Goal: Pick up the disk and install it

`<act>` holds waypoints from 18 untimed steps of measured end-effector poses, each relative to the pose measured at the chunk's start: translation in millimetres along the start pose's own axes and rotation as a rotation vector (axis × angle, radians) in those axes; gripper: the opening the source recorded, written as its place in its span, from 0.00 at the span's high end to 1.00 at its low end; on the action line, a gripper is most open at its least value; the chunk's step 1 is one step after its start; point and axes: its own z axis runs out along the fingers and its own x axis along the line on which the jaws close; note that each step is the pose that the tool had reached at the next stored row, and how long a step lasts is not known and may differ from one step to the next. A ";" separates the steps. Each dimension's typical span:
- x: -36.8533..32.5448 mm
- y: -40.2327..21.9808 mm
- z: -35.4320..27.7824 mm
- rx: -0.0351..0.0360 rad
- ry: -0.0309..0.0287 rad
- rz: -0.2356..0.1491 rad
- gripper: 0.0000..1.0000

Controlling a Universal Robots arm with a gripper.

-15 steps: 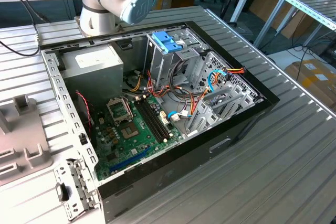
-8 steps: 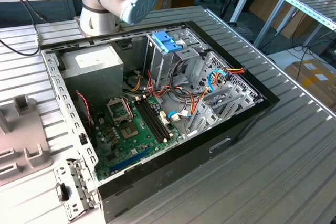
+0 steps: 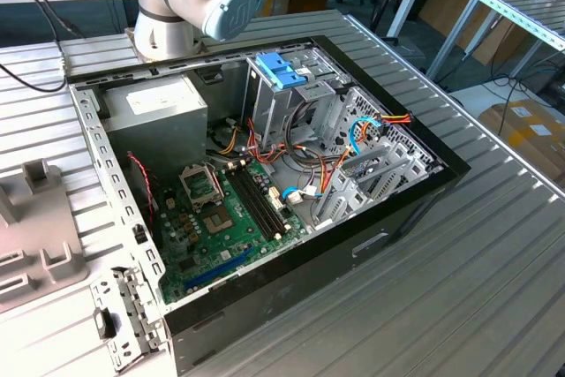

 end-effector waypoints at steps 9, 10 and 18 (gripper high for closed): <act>0.0 0.1 -9.9 0.0000 -0.0026 0.000 0.63; 0.0 0.1 -10.8 0.0000 -0.0028 0.000 0.63; 0.0 0.2 -18.4 0.0001 -0.0040 0.000 0.63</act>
